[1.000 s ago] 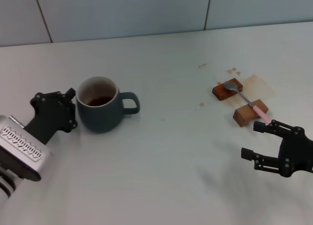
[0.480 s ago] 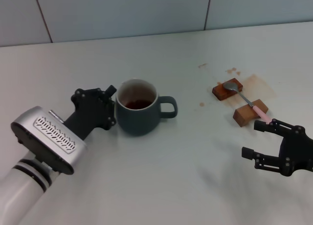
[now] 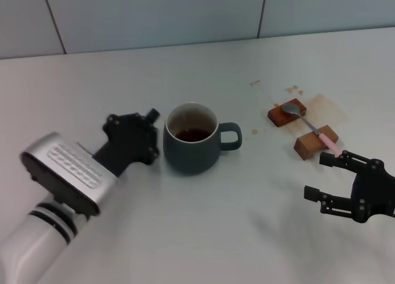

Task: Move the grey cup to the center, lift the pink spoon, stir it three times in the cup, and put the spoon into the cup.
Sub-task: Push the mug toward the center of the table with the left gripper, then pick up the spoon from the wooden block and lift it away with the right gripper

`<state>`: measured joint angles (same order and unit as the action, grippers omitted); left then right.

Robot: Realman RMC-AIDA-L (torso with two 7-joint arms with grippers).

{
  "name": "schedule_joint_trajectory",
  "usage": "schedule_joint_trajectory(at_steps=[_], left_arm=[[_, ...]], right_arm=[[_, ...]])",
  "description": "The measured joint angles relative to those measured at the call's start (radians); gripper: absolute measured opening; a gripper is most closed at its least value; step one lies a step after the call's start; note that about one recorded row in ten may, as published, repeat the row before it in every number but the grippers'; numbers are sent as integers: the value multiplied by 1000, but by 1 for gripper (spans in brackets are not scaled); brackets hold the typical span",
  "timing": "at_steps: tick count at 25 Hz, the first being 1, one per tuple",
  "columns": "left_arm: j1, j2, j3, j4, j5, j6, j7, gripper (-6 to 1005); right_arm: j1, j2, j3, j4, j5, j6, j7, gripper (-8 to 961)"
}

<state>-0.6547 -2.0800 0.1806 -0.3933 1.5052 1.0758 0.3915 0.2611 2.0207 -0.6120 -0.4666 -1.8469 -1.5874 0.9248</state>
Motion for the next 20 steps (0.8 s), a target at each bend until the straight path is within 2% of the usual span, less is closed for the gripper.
schedule_joint_trajectory(at_steps=[3,12,14,17,20], left_arm=[[22,4,-22,64,12,20,-116,-2],[115,20,7,512,241,148,-676,-1],[137,22,51,603,283,199,-795,-1],[176,35,172,710,309,285,-951,-1],[215,68,314,778,314,394,-1090,-1]], right_arm=[[1,3,0,-1,1,1,0,817],[7,7,15,-5,2,-1,0,817],[11,7,28,-2,2,-3,0,817],[14,7,39,0,2,-3,0,817],[14,7,40,0,2,-3,1,817]])
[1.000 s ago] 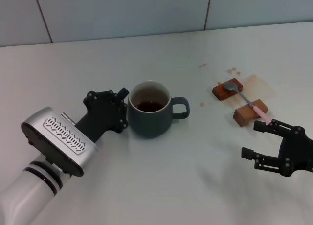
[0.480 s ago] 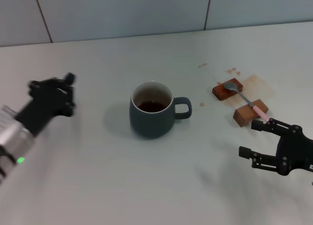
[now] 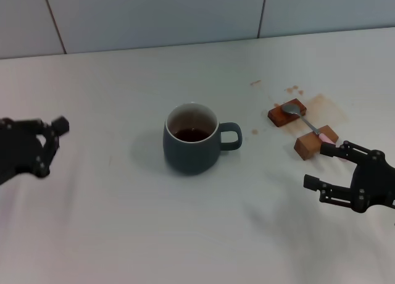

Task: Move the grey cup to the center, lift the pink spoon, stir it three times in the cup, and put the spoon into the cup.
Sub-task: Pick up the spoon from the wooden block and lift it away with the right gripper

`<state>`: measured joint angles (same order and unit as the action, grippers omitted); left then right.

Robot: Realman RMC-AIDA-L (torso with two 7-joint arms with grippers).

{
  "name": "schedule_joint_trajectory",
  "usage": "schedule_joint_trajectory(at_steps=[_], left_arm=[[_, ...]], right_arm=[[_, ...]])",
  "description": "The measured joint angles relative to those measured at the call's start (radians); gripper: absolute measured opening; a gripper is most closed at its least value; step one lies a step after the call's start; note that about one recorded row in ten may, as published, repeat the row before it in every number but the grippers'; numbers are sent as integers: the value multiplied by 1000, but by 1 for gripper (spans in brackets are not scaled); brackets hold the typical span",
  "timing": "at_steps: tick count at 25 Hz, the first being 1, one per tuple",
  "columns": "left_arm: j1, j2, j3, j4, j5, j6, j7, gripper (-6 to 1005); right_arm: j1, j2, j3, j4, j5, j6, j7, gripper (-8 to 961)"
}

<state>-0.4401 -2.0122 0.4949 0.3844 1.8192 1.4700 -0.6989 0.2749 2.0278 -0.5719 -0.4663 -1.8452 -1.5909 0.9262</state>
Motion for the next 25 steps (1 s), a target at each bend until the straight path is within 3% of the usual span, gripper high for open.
schedule_joint_trajectory(at_steps=[2,3,7,13,16,23,25], left_arm=[[18,32,71,31,0,91,-96,-1],[18,32,71,31,0,91,-96,-1],[34,68,91,41,9,207,-176,-1],[56,93,94,54,54,281,-229,-2],[61,90,94,55,58,288,-228,-2],[86,13,83,79,74,232,-172,-2],[87,10,83,84,75,230,-171,65]], right_arm=[[-1,2,4,0,0,0,2,817],[-1,2,4,0,0,0,2,817],[-9,7,17,0,0,0,3,816],[-19,8,33,0,0,-4,3,816],[-22,9,37,3,0,-5,1,816],[-22,9,37,14,0,-18,0,816],[-22,9,37,14,0,-20,0,816]])
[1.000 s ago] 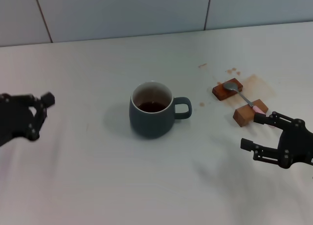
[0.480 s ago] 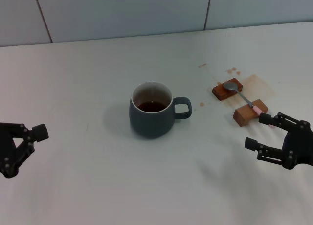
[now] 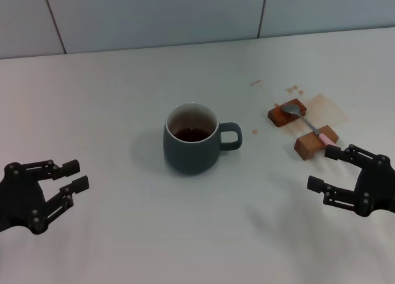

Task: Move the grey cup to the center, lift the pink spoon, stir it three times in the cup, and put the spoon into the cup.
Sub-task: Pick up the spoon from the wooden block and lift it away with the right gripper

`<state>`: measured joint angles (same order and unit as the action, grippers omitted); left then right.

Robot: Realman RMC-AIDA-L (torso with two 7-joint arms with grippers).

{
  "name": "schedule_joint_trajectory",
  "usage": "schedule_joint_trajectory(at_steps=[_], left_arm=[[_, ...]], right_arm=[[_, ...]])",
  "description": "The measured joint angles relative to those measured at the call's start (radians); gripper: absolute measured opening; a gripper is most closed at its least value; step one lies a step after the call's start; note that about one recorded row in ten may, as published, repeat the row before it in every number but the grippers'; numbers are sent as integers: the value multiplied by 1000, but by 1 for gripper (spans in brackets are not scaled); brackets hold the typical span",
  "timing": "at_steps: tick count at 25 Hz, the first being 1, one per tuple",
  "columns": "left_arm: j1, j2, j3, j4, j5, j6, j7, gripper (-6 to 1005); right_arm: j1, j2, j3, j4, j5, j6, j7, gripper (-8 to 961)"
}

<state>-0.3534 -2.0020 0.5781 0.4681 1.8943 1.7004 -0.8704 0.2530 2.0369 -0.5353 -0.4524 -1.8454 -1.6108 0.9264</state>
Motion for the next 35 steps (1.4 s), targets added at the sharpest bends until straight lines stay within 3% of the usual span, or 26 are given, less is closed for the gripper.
schedule_joint_trajectory(at_steps=[3,6,11,17,25,27,32,35], left_arm=[[0,-3,0,3,1,-1,-1,165],[-2,-3,0,3,1,-1,-2,376],[-3,-3,0,4,-4,-1,1,618],[-7,-9,0,0,-5,-1,1,835],[-9,-21,0,3,-6,-1,1,834],[-12,-29,4,6,-4,-1,1,834],[-17,-46,7,6,-2,-15,1,835],[-19,-53,9,7,-3,-23,4,835]], right_arm=[[0,0,0,2,0,-1,0,816],[0,0,0,3,0,-1,0,816],[-1,0,0,3,0,-1,0,816],[-1,0,0,8,0,-3,-1,816],[1,0,51,22,0,-55,15,817],[4,0,125,56,1,-108,57,817],[-6,-4,386,232,2,-229,374,817],[-40,8,486,291,2,-253,587,817]])
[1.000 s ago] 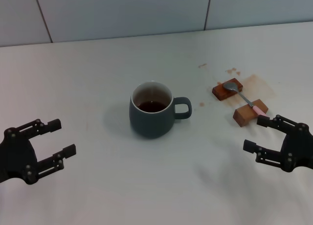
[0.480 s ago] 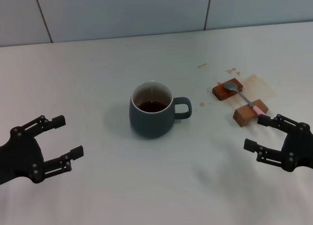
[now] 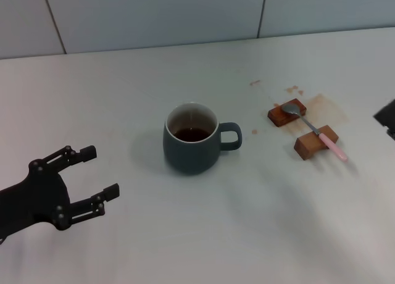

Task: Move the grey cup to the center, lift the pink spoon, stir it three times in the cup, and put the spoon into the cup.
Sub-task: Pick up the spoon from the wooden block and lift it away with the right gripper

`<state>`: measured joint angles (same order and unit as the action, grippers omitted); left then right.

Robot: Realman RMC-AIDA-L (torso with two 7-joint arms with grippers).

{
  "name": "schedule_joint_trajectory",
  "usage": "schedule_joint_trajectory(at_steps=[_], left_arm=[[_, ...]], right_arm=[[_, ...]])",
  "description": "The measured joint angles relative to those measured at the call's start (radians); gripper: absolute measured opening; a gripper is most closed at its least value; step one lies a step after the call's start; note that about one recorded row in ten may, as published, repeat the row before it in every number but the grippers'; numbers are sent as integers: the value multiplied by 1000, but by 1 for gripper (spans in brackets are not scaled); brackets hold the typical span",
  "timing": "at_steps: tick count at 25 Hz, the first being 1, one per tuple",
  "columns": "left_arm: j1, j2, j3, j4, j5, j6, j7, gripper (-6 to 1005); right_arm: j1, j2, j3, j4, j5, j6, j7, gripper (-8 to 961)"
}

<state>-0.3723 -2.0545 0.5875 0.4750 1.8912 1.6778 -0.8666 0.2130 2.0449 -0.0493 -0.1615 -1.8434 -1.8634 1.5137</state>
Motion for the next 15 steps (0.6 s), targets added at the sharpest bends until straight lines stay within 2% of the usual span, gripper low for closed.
schedule_joint_trajectory(at_steps=[3,5,15], left_arm=[[-5,-1,0,0,-2,0,1,835],[-7,-1,-2,-1,-3,0,1,834],[-11,-3,-8,-4,-3,1,0,834]], right_arm=[[-37,23,70,9,0,25,198,817],[-57,29,92,14,0,58,288,817],[-98,22,91,13,-9,173,546,817]])
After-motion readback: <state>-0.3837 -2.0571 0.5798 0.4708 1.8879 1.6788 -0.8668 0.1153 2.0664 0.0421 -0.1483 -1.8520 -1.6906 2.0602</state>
